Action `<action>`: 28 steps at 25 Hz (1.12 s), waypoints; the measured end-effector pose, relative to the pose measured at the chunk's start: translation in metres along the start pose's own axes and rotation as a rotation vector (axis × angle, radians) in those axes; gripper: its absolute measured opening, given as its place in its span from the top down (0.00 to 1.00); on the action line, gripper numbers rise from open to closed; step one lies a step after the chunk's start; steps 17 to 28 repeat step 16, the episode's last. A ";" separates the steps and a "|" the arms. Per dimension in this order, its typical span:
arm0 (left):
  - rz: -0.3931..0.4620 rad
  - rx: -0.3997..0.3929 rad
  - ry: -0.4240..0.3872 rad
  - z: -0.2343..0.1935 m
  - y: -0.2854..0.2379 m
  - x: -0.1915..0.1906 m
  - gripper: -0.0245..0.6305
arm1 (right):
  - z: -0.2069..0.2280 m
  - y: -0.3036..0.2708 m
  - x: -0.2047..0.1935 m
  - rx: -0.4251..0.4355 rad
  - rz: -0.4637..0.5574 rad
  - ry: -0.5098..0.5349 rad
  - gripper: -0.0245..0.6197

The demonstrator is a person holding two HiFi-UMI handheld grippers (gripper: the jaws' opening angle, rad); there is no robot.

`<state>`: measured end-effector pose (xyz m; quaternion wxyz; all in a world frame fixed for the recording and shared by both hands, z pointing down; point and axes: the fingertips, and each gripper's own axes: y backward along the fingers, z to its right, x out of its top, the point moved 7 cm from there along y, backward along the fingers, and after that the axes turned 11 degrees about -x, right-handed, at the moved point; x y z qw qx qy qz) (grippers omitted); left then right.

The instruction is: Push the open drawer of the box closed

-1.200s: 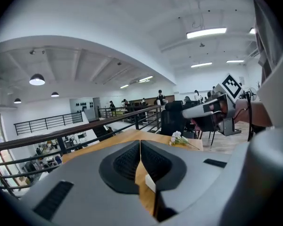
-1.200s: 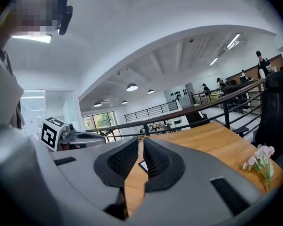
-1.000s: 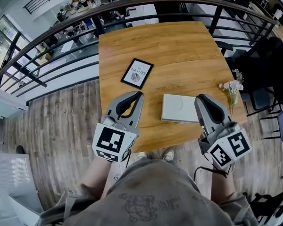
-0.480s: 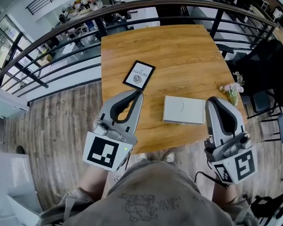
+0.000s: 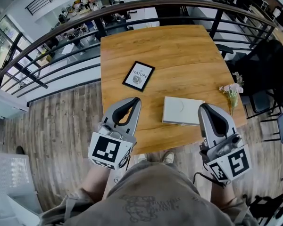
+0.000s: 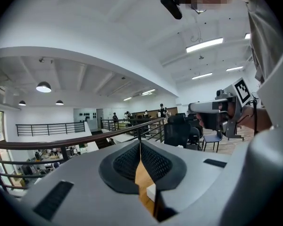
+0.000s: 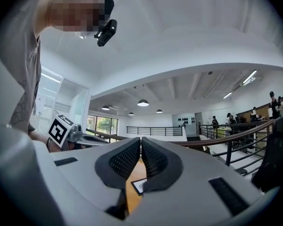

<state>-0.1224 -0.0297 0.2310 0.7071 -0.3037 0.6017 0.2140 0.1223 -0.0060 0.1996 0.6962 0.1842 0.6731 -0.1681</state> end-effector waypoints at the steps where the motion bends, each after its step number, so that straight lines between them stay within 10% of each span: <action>1: -0.011 0.001 0.005 0.000 -0.001 -0.004 0.93 | 0.000 -0.001 -0.003 0.000 -0.012 -0.007 0.90; 28: -0.050 0.005 0.025 -0.005 0.001 -0.021 0.93 | 0.002 -0.018 -0.026 0.008 -0.073 -0.009 0.90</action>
